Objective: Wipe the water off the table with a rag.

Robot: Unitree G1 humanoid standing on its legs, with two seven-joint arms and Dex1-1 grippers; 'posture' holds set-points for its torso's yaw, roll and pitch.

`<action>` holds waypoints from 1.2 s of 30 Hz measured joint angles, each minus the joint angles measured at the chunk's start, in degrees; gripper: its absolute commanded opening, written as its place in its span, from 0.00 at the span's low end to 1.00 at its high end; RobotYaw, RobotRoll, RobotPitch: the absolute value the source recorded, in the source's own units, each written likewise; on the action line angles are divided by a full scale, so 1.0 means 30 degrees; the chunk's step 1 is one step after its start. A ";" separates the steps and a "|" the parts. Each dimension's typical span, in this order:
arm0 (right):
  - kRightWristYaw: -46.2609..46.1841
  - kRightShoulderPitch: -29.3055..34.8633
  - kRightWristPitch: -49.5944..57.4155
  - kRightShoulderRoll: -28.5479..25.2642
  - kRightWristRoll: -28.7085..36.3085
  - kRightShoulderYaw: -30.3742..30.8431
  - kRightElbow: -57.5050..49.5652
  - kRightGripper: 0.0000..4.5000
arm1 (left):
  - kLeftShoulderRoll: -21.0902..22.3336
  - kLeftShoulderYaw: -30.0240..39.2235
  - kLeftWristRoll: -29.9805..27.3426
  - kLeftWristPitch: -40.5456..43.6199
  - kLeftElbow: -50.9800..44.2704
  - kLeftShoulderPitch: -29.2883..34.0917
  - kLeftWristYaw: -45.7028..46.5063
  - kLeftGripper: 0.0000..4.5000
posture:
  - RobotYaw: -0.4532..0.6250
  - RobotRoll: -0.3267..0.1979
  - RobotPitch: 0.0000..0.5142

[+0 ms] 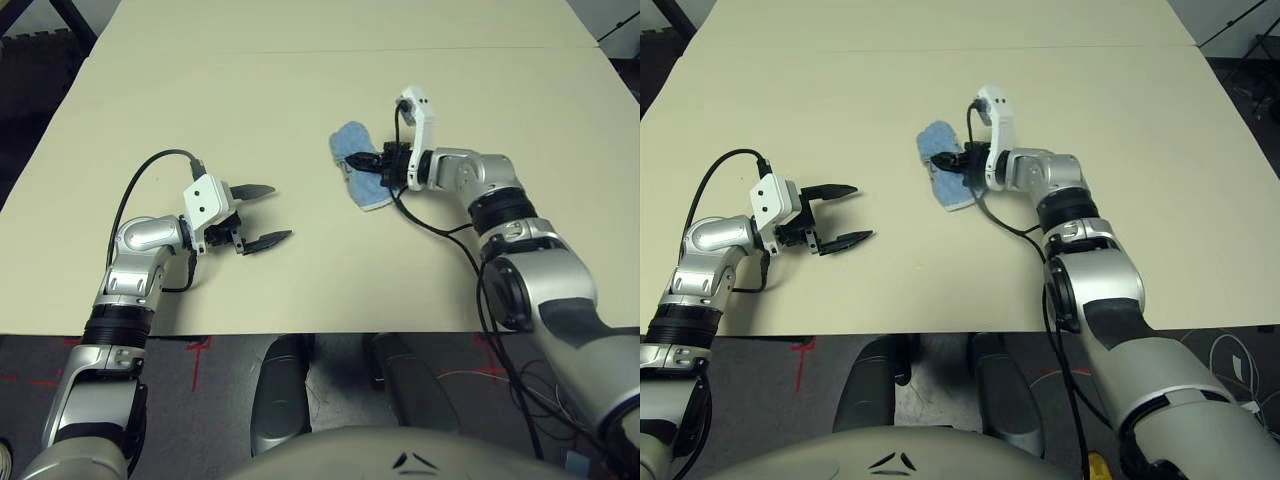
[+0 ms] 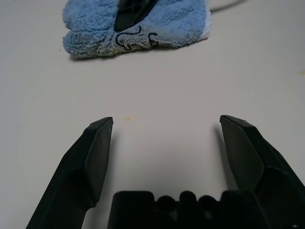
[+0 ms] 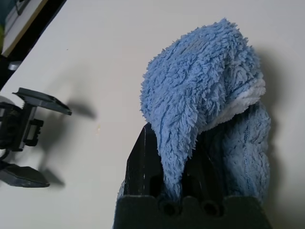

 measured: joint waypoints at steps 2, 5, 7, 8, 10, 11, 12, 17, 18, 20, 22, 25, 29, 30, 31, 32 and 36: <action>0.0257 0.0155 0.0519 0.0444 0.0020 0.0111 -0.0499 0.02 | -0.0002 0.0000 0.0000 -0.0046 0.0009 0.0003 0.0000 1.00 | 0.61 0.62 0.50; 0.0622 0.0480 0.1182 0.0831 0.0067 0.0501 -0.1464 0.02 | -0.0005 -0.0001 0.0000 -0.0141 0.0038 0.0011 0.0000 1.00 | 0.61 0.62 0.50; 0.0746 0.0745 0.1586 0.1075 0.0084 0.0775 -0.2124 0.02 | -0.0011 -0.0006 0.0000 -0.0186 0.0071 0.0016 0.0000 1.00 | 0.61 0.62 0.50; 0.0755 0.0835 0.1683 0.1146 0.0084 0.0810 -0.2310 0.02 | -0.0011 -0.0009 0.0000 -0.0215 0.0080 0.0016 0.0000 1.00 | 0.61 0.62 0.50; 0.0714 0.0908 0.1684 0.1111 0.0079 0.0801 -0.2420 0.02 | -0.0012 -0.0014 0.0000 -0.0256 0.0104 0.0016 -0.0001 1.00 | 0.61 0.62 0.50; 0.0592 0.0907 0.1651 0.0975 0.0072 0.0769 -0.2394 0.02 | -0.0014 -0.0015 0.0000 -0.0269 0.0115 0.0016 -0.0001 1.00 | 0.61 0.62 0.50; 0.0444 0.0904 0.1539 0.0846 0.0064 0.0729 -0.2320 0.02 | -0.0017 -0.0017 0.0000 -0.0301 0.0146 0.0014 -0.0001 1.00 | 0.61 0.62 0.50; 0.0281 0.0801 0.0950 -0.0397 0.0101 0.0435 -0.1698 0.02 | -0.0056 -0.0045 0.0000 -0.0404 0.0785 -0.0025 -0.0010 1.00 | 0.59 0.62 0.50; 0.0244 0.0788 0.0848 -0.0759 0.0099 0.0320 -0.1498 0.02 | -0.0060 -0.0047 0.0003 -0.0430 0.0820 -0.0030 -0.0011 1.00 | 0.59 0.62 0.50; 0.0155 0.0783 0.0618 -0.1494 0.0085 0.0095 -0.1135 0.02 | -0.0073 -0.0053 0.0004 -0.0613 0.0870 -0.0060 -0.0019 1.00 | 0.59 0.62 0.50; 0.0069 0.0785 0.0434 -0.2320 0.0082 -0.0047 -0.0836 0.02 | -0.0098 -0.0068 0.0004 -0.0723 0.1064 -0.0090 -0.0036 1.00 | 0.58 0.62 0.50; 0.0011 0.0791 0.0291 -0.3574 0.0083 -0.0351 -0.0493 0.02 | -0.0133 -0.0110 0.0008 -0.0779 0.1491 -0.0217 -0.0062 1.00 | 0.57 0.62 0.50; -0.0190 0.0894 0.0305 -0.4958 0.0104 -0.0853 -0.0383 0.02 | -0.0192 -0.0182 0.0016 -0.0971 0.1591 -0.0631 -0.0099 1.00 | 0.56 0.62 0.49; -0.0209 0.0916 0.0328 -0.5271 0.0114 -0.0952 -0.0383 0.02 | -0.0192 -0.0182 0.0019 -0.1015 0.1628 -0.0683 -0.0113 1.00 | 0.56 0.62 0.49; -0.0224 0.0932 0.0400 -0.5498 0.0241 -0.1154 -0.0385 0.02 | -0.0193 -0.0184 0.0025 -0.1071 0.1685 -0.0714 -0.0132 1.00 | 0.56 0.62 0.49; -0.0252 0.0960 0.0502 -0.5655 0.0387 -0.1463 -0.0384 0.02 | -0.0192 -0.0186 0.0035 -0.1125 0.1789 -0.0734 -0.0146 1.00 | 0.56 0.62 0.49; -0.0228 0.0966 0.1257 -0.6442 0.1375 -0.2573 -0.0485 0.02 | -0.0208 -0.0197 0.0064 -0.1333 0.2296 -0.0959 -0.0245 1.00 | 0.55 0.62 0.49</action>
